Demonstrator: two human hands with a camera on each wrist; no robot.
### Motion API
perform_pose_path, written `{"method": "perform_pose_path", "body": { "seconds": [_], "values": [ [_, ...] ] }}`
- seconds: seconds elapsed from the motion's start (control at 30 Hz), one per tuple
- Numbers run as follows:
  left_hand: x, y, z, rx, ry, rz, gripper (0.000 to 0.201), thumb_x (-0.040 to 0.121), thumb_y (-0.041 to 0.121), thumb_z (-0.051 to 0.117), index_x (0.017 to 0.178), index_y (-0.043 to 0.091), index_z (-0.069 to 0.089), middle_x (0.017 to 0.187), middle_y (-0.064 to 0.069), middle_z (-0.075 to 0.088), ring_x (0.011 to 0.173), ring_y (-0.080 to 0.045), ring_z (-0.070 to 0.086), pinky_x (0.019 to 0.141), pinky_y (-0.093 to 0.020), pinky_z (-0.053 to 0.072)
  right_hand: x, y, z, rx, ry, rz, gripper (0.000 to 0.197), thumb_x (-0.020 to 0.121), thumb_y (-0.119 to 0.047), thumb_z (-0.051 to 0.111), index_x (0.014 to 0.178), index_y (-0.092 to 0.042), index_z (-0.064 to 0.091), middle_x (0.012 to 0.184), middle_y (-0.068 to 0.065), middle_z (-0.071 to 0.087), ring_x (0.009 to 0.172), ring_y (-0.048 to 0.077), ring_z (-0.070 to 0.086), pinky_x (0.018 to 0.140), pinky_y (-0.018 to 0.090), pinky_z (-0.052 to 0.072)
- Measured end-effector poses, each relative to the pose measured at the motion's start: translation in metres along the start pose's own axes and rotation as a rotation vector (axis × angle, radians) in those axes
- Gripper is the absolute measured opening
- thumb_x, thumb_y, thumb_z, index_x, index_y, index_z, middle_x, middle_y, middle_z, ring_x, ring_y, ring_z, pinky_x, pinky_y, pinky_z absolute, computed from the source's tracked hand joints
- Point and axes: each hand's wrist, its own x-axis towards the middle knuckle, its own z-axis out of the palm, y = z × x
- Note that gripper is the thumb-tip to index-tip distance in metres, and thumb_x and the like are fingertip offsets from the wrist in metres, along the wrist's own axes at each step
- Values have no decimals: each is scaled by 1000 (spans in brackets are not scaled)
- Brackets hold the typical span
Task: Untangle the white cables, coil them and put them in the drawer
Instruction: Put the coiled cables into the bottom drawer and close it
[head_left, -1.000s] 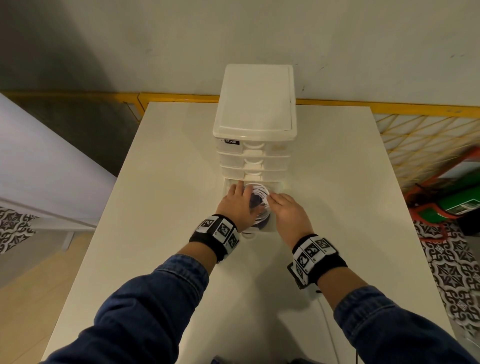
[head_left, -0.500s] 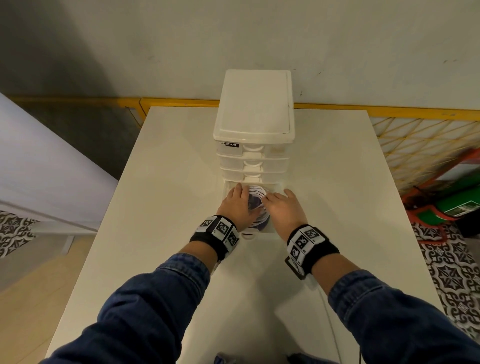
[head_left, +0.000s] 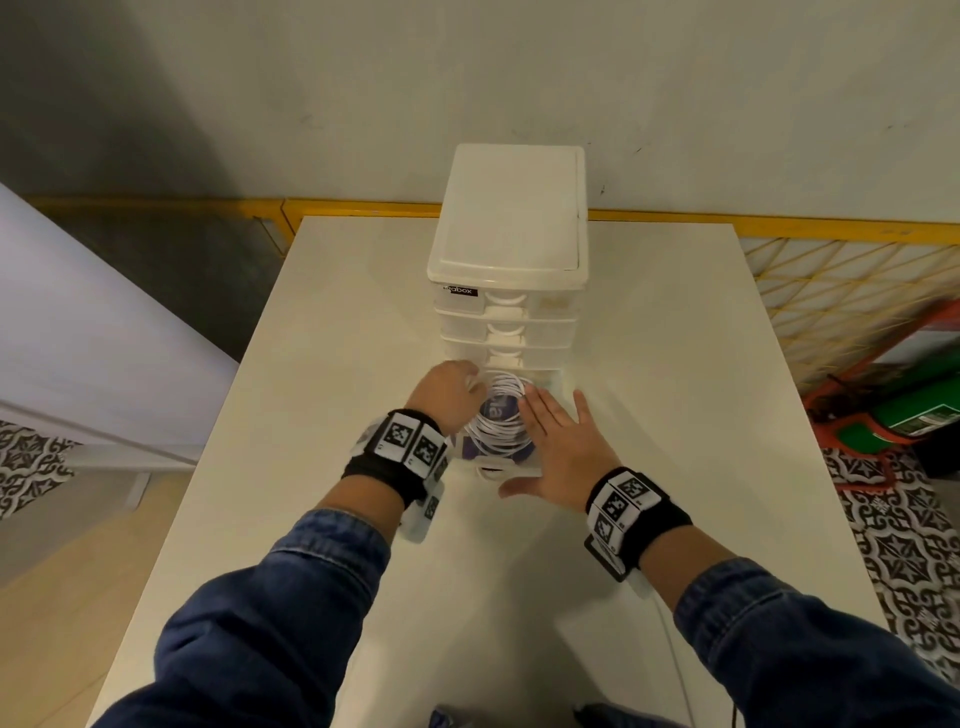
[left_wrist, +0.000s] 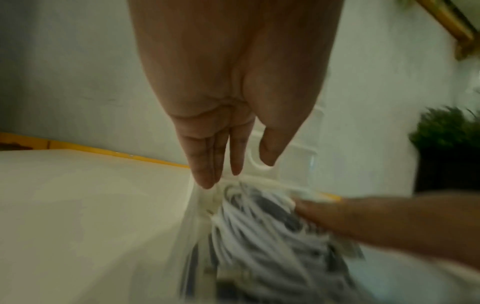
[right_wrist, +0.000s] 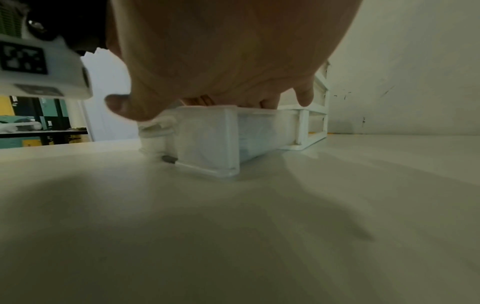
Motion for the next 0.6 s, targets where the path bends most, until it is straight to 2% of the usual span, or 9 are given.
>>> {"method": "perform_pose_path", "body": {
  "seconds": [0.1,0.17,0.2,0.27,0.33,0.4,0.5,0.6],
  "values": [
    [1,2,-29,-82,222,-95,28,92,7,44,108,-2,65,113,-20,66,105,-33,60,85,-29,43,2,-1,2,-58,11,3,113,72,-83,27,147,-8,-12,157,8,-14,145,20,-13,114,55,-10],
    [5,4,-46,-221,402,-182,27,94,9,41,104,-5,62,105,-19,66,93,-31,59,72,-27,39,2,-2,2,-69,27,11,106,78,-79,27,146,-7,-12,157,10,-14,145,21,-13,113,55,-11],
    [6,8,-54,-329,486,-208,27,97,13,40,107,-5,58,105,-18,64,91,-29,58,71,-26,37,2,-3,2,-76,27,16,105,79,-78,25,146,-7,-12,157,10,-14,145,21,-13,113,55,-11],
    [8,18,-67,-562,576,-205,38,101,32,38,119,1,50,114,-13,60,101,-26,57,80,-28,41,1,-4,0,-104,14,23,103,79,-78,23,146,-7,-12,156,10,-15,145,21,-14,114,56,-9],
    [12,29,-75,-659,497,-155,56,98,50,36,135,8,40,132,-11,53,119,-23,52,93,-28,38,1,-4,-2,-126,2,23,103,80,-78,22,146,-7,-12,156,10,-15,145,21,-13,114,56,-7],
    [16,37,-76,-638,349,-101,65,95,57,37,145,16,30,139,-8,48,127,-22,46,97,-27,34,2,-4,-4,-128,-2,18,103,80,-77,23,147,-7,-11,157,10,-13,145,21,-12,114,56,-7],
    [20,41,-71,-650,264,-87,62,94,55,44,144,21,30,117,0,56,114,-22,54,92,-29,39,4,-2,-7,-133,-2,10,103,80,-77,26,147,-5,-8,157,11,-11,145,21,-10,115,54,-6],
    [22,41,-69,-664,272,-80,57,94,51,46,141,21,32,110,2,57,105,-20,57,93,-34,44,8,1,-7,-128,-4,7,103,81,-76,27,147,-5,-9,157,12,-12,145,22,-10,116,48,-6]
  ]
}}
